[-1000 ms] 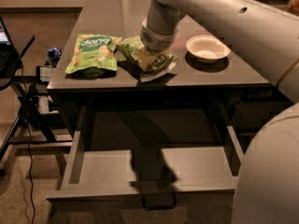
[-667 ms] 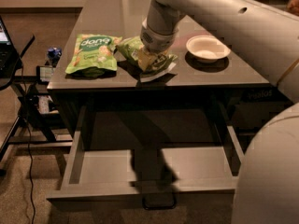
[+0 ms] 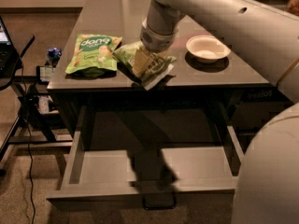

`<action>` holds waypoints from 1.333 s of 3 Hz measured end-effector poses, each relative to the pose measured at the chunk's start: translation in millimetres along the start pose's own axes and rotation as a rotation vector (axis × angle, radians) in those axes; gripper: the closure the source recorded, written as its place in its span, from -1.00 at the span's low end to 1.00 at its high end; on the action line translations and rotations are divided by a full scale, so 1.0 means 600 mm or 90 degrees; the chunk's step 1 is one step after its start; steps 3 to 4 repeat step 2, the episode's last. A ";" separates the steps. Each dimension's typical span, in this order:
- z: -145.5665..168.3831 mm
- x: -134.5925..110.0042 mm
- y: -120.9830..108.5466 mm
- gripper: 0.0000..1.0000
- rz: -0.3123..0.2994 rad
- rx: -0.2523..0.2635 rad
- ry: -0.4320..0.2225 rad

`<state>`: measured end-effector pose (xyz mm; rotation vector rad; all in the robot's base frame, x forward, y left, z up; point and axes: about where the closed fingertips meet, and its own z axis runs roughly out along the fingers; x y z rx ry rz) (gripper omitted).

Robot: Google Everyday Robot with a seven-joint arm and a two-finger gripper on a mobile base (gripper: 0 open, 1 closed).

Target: Pick green jalapeno chip bag from top drawer and place on counter

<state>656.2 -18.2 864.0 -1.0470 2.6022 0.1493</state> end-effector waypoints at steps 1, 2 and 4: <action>0.000 0.000 0.000 -1.00 0.000 0.000 0.000; 0.000 0.000 0.000 -1.00 0.000 0.000 0.000; 0.000 0.000 0.000 -1.00 0.000 0.000 0.000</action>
Offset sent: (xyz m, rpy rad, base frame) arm 0.0000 0.0000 0.0000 0.0000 0.0000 0.0000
